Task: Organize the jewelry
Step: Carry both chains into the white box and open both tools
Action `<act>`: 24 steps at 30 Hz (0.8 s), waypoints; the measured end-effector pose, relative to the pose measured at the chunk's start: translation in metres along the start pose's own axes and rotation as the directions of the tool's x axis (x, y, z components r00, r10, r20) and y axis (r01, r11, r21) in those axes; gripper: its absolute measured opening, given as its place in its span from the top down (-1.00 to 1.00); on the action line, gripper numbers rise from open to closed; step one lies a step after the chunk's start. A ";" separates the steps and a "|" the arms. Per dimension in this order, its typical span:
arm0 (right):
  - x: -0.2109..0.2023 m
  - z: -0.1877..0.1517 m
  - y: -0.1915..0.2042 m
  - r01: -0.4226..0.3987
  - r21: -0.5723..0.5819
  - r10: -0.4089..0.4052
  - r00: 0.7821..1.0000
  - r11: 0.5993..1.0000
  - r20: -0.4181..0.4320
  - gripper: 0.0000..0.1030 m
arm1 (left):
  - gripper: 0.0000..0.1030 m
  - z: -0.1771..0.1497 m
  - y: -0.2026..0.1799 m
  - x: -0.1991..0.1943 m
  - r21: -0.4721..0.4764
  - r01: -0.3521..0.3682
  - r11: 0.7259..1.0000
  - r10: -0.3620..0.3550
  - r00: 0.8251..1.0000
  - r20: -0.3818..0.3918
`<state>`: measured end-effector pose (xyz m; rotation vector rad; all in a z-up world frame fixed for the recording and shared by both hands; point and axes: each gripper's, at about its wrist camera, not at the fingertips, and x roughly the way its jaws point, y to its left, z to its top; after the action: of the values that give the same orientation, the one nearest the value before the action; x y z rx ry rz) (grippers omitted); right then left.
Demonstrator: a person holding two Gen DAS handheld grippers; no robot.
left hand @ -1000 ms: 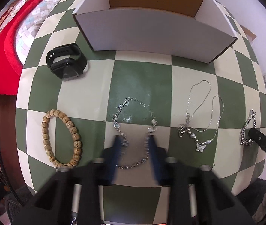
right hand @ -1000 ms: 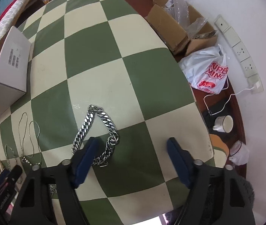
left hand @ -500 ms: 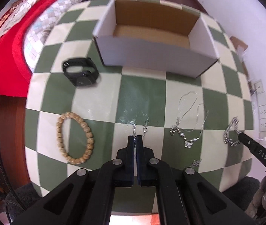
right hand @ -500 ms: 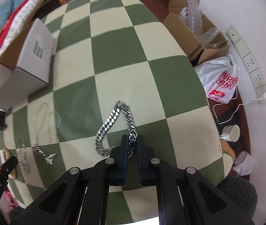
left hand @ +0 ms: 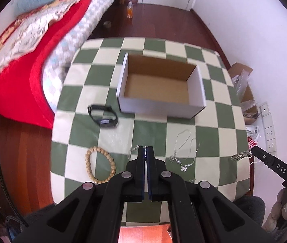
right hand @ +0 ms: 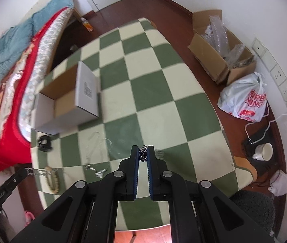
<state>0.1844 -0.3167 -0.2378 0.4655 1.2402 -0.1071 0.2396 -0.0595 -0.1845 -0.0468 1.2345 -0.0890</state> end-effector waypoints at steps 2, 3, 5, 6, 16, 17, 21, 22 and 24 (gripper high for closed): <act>-0.007 0.006 0.003 -0.005 -0.015 0.005 1.000 1.000 0.006 0.85 | 1.00 0.008 -0.004 -0.008 0.022 -0.003 1.000 0.003 1.000 0.023; -0.012 0.008 0.007 -0.006 -0.031 0.006 1.000 1.000 0.011 0.85 | 1.00 0.011 -0.004 -0.011 0.028 -0.005 1.000 0.004 0.999 0.032; -0.020 0.014 0.013 -0.013 -0.051 0.015 1.000 0.999 0.021 0.85 | 1.00 0.021 -0.009 -0.018 0.050 -0.004 0.999 0.002 0.999 0.054; -0.026 0.017 0.018 -0.019 -0.062 0.021 0.999 0.998 0.026 0.85 | 1.00 0.026 -0.010 -0.021 0.059 -0.004 0.998 0.000 0.998 0.064; -0.072 0.068 0.087 -0.090 -0.189 0.110 0.990 0.978 0.093 0.85 | 1.00 0.094 -0.010 -0.025 0.104 -0.036 0.994 0.023 0.991 0.133; -0.074 0.074 0.096 -0.090 -0.203 0.112 0.988 0.975 0.102 0.85 | 1.00 0.100 -0.009 -0.021 0.105 -0.043 0.994 0.029 0.991 0.132; -0.064 0.101 0.133 -0.097 -0.245 0.123 0.988 0.965 0.096 0.85 | 1.00 0.120 -0.002 0.002 0.099 -0.065 0.993 0.055 0.993 0.107; -0.059 0.107 0.138 -0.100 -0.247 0.125 0.988 0.964 0.089 0.85 | 1.00 0.123 0.000 0.008 0.095 -0.068 0.993 0.059 0.993 0.099; -0.042 0.118 0.152 -0.100 -0.259 0.121 0.991 0.961 0.064 0.85 | 1.00 0.131 0.005 0.026 0.081 -0.067 0.994 0.062 0.996 0.067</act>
<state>0.3244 -0.2331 -0.1273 0.3020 1.1289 0.1280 0.3722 -0.0583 -0.1657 0.0625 1.1661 -0.0818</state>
